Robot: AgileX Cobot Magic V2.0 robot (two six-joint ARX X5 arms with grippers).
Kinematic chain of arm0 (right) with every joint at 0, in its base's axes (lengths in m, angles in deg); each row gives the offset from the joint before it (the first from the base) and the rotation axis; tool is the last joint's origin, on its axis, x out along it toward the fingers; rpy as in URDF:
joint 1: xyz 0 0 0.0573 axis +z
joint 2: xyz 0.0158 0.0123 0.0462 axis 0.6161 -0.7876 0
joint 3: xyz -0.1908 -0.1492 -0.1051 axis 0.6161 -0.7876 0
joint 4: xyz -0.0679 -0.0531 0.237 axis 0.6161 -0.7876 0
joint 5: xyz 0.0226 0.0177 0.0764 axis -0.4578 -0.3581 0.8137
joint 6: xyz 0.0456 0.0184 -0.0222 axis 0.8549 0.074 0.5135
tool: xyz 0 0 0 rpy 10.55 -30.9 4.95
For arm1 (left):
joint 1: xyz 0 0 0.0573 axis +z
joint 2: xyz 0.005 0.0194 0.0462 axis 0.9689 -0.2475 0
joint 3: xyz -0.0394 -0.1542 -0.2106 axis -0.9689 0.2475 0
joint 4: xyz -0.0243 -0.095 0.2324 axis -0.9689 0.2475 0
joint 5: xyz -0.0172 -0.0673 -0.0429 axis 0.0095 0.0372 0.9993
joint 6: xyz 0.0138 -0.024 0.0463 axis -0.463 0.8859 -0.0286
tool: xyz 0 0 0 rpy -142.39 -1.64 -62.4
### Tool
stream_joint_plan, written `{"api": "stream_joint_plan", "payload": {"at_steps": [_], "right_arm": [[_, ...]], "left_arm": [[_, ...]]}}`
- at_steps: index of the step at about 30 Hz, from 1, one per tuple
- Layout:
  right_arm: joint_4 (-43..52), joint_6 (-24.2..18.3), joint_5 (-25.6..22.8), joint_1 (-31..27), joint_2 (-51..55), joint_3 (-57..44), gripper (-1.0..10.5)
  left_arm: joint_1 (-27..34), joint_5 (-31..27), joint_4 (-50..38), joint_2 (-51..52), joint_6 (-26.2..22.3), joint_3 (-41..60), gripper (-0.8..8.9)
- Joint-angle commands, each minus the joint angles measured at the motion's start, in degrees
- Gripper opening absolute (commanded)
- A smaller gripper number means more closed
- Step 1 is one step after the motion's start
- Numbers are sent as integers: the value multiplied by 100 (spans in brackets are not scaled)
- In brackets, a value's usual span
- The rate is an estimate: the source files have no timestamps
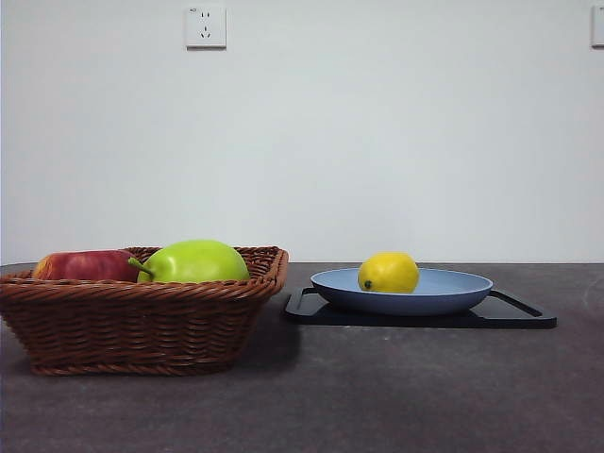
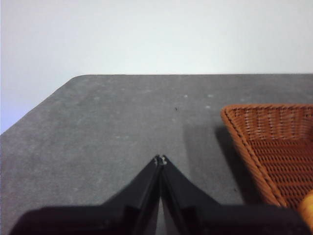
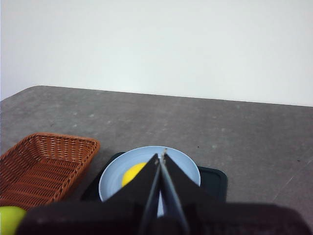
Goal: Take the lemon from the basket,put the lemon in the plate,hand out the plate
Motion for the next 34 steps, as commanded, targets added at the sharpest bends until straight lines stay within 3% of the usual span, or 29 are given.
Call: {"api": "stream_joint_plan", "payload": {"at_steps": [1,6,34], "right_arm": [[74,59,-22,39,-7,42,4],[74,59,-22,39,-7,42,4],[74,59,-22,39,-7,42,4]], "left_arm": [[15,-11,-13,22,107,61,8],[15,-37,544,22,109,59,8],[15,-15,361,22,22,59,8]]}}
